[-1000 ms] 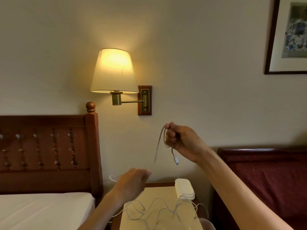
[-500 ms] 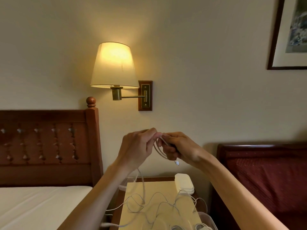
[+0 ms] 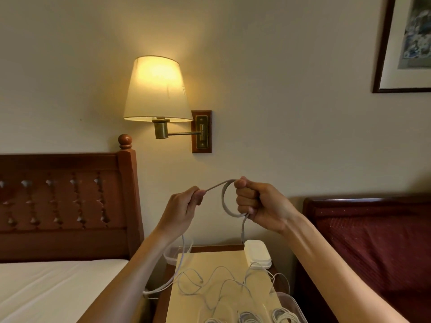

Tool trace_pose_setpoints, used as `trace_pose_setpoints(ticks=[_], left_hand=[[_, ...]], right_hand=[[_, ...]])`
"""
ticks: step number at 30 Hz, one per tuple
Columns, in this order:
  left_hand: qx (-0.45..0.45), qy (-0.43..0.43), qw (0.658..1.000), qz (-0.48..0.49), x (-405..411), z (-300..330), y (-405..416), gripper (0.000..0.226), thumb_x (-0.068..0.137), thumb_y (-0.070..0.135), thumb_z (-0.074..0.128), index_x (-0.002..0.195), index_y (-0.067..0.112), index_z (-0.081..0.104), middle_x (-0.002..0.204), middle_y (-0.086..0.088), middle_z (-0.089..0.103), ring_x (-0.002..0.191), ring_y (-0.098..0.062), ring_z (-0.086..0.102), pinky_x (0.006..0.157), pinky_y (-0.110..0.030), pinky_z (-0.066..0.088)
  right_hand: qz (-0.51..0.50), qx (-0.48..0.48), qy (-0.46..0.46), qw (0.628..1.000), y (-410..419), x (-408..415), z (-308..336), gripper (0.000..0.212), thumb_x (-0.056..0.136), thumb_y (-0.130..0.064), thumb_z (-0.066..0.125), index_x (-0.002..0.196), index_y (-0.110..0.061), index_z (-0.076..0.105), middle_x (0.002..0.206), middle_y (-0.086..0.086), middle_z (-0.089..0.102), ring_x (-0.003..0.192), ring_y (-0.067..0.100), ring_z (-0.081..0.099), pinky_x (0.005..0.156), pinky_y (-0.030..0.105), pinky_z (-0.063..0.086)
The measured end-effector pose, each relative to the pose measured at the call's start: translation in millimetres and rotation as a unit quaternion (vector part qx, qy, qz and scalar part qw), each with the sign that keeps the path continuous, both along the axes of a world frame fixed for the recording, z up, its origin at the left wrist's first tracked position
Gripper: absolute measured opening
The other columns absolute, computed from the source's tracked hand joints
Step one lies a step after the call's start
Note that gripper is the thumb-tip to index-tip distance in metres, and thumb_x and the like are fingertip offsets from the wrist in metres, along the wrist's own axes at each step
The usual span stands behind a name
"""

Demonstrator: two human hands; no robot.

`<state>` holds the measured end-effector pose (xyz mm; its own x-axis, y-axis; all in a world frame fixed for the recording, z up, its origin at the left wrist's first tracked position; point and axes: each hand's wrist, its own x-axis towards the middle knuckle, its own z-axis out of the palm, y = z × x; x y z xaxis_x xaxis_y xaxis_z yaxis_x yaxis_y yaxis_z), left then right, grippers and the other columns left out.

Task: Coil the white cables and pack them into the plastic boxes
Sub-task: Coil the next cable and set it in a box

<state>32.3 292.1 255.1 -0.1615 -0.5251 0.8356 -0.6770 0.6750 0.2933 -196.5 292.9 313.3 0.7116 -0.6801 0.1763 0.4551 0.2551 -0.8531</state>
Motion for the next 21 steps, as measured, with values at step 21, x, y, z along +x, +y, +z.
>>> trace_pose_setpoints(ticks=[21], left_hand=[[0.046,-0.049,0.994,-0.082,-31.2,47.4,51.5,0.029,0.101,0.030,0.047,0.073,0.035,0.050,0.059,0.012,0.049,0.052,-0.009,0.046,0.053,-0.020,0.034]], right_hand=[[-0.157,-0.364,0.195,0.897,-5.0,6.8,-18.6,0.038,0.105,-0.023,0.035,0.082,-0.008,0.061,0.061,0.008,0.061,0.054,0.021,0.056,0.060,0.030,0.048]])
